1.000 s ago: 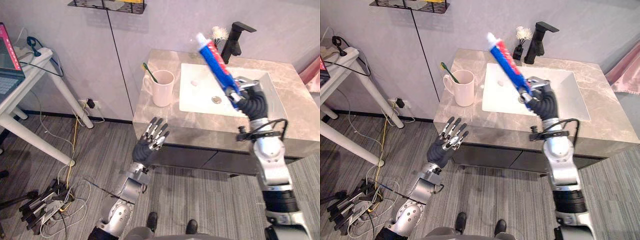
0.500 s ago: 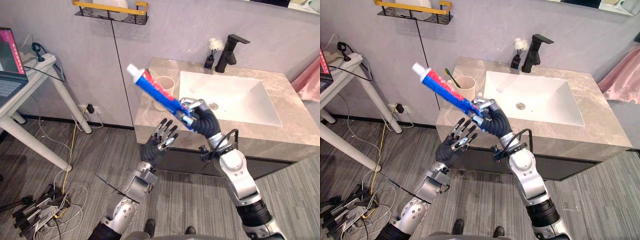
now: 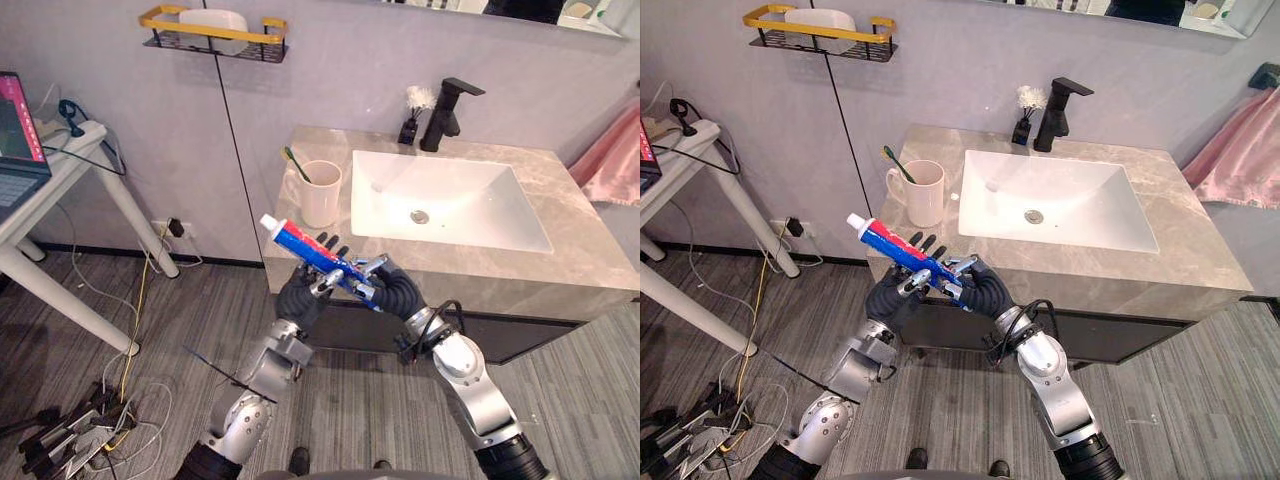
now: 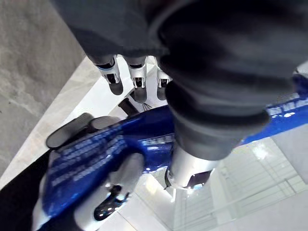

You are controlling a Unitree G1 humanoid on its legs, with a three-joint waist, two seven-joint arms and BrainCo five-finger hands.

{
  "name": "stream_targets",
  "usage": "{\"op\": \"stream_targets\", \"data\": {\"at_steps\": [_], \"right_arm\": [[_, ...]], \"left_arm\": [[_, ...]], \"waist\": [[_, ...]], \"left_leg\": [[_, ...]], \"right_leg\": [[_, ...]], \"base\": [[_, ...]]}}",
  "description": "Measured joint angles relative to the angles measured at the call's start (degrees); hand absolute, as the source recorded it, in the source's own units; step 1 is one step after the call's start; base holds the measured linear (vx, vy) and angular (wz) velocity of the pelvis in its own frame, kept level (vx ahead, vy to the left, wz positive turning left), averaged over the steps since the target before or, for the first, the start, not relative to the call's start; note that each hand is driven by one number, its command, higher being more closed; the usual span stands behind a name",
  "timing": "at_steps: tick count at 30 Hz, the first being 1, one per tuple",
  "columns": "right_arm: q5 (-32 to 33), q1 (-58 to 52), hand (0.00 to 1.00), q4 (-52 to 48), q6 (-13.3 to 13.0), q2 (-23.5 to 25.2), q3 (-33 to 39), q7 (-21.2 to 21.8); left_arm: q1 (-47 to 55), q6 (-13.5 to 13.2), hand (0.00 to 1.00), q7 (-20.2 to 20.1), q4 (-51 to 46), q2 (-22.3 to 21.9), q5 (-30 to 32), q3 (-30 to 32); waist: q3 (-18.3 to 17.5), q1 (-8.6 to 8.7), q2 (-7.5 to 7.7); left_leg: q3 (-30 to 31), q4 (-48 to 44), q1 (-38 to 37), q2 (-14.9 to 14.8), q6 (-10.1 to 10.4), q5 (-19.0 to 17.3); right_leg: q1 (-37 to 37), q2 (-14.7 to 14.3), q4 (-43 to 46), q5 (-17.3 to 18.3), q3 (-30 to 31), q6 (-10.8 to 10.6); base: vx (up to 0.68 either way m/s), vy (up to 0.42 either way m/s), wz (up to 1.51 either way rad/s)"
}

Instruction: Organize washtable

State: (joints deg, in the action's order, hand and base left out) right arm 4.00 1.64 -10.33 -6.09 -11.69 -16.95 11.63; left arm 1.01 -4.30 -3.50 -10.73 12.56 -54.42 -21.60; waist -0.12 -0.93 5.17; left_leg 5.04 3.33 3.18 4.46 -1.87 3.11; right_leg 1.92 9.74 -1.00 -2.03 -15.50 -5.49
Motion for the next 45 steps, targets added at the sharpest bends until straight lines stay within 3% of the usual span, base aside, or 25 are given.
{"op": "stream_targets", "data": {"at_steps": [9,10,24,25,33,36,38,42,45], "right_arm": [[0.0,-2.7,1.0,0.1,0.2,-0.1,0.1,0.0],[0.1,-2.9,1.0,0.0,0.1,-0.1,0.2,0.1],[1.1,-3.9,1.0,0.0,0.0,0.2,-0.6,1.4],[1.1,-3.9,0.0,0.0,0.0,0.3,-1.1,1.3],[3.1,-3.9,0.0,0.6,0.2,2.6,0.6,0.9],[5.0,-5.0,0.0,2.6,0.6,2.4,1.8,1.2],[5.1,-7.7,0.0,4.2,2.1,1.4,1.8,2.4],[5.0,-10.3,0.0,5.9,2.8,1.0,0.4,5.6],[5.0,-11.1,0.0,7.5,2.8,1.7,0.0,6.8]], "left_arm": [[0.0,0.0,0.0,0.0,-1.1,-0.1,-0.1,1.3],[0.0,0.0,1.0,0.0,-1.4,-0.1,-0.1,1.3],[0.0,0.6,1.0,0.0,-2.2,-1.5,-0.2,1.6],[0.0,0.6,1.0,0.0,-2.2,-1.7,-0.1,1.9],[-3.0,1.7,1.0,0.0,-3.3,-0.1,1.8,5.2],[-10.7,1.7,1.0,0.4,-3.1,3.8,5.7,11.5],[-20.3,0.5,1.0,1.6,-0.2,9.4,9.2,16.3],[-33.0,-1.5,1.0,3.5,6.0,15.7,14.5,18.9],[-37.5,-2.8,1.0,4.0,6.9,16.9,18.3,19.0]], "waist": [[-0.5,0.16,-0.28],[-0.5,0.15,-0.28],[-0.5,0.19,-0.28],[-0.5,0.2,-0.29],[-0.5,0.17,-0.33],[-0.6,0.16,-0.45],[-0.6,0.09,-0.53],[-0.6,0.24,-0.73],[-0.6,0.4,-0.76]], "left_leg": [[-0.7,0.6,-0.5,-0.2,0.0,0.0],[-0.7,0.7,-0.5,-0.2,0.0,0.0],[-1.2,0.7,-0.5,-0.5,0.0,0.0],[-1.3,0.7,-0.5,-0.5,0.0,-0.1],[-2.1,0.7,-0.9,-0.6,0.0,-0.1],[-2.3,0.6,-1.0,-0.7,0.1,-0.1],[-2.3,0.5,-1.0,-0.7,0.1,-0.1],[-2.3,0.6,-1.0,-0.6,0.0,-0.1],[-2.3,0.7,-1.0,-0.5,0.0,-0.1]], "right_leg": [[0.2,-0.2,-0.3,0.0,1.2,0.0],[0.2,-0.3,-0.3,-0.1,1.3,-0.1],[0.3,-0.6,-0.6,-0.1,1.6,-0.1],[0.3,-0.6,-0.6,-0.1,1.6,-0.1],[0.2,-0.7,-0.6,-0.2,2.0,0.0],[0.2,-0.7,-0.6,-0.2,2.1,0.1],[0.1,-0.8,-0.6,-0.3,2.1,0.1],[0.2,-0.7,-0.6,-0.3,2.3,0.2],[0.3,-0.6,-0.6,-0.3,2.5,0.2]], "base": [[0.01,-0.018,-0.06],[0.02,-0.033,0.0],[0.0,-0.005,-0.01],[0.0,0.0,0.0],[-0.01,-0.008,-0.03],[-0.03,-0.014,-0.05],[0.0,0.0,0.0],[0.0,-0.002,-0.01],[0.0,0.0,0.0]]}}
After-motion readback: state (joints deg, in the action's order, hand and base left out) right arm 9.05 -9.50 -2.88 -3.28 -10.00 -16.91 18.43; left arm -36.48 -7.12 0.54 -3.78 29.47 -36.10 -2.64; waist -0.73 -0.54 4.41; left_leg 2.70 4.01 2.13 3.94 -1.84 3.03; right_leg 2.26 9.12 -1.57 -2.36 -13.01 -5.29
